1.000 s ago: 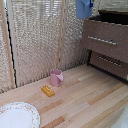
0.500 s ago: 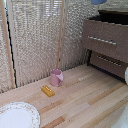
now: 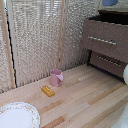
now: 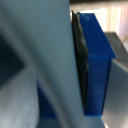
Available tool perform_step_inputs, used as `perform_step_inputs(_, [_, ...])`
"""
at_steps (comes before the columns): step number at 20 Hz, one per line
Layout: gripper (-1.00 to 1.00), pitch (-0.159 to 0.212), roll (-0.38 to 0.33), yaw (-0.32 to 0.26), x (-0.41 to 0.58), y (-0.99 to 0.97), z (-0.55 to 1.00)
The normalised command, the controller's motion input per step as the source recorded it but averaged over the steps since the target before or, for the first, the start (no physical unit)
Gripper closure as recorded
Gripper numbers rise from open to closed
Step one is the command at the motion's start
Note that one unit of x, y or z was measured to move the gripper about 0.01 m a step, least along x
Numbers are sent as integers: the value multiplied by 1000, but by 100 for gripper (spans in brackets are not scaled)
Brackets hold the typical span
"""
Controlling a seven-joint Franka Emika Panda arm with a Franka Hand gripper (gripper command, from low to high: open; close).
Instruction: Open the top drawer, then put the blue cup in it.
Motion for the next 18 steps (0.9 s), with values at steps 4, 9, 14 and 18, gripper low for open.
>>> perform_step_inputs(4, [100, 25, 3, 29, 56, -578, -35])
perform_step_inputs(9, [100, 17, 9, 75, -2, -581, -70])
perform_step_inputs(14, [-100, 23, 9, 8, 52, -114, 271])
perform_step_inputs(18, [-100, 43, -3, -48, 129, 28, 703])
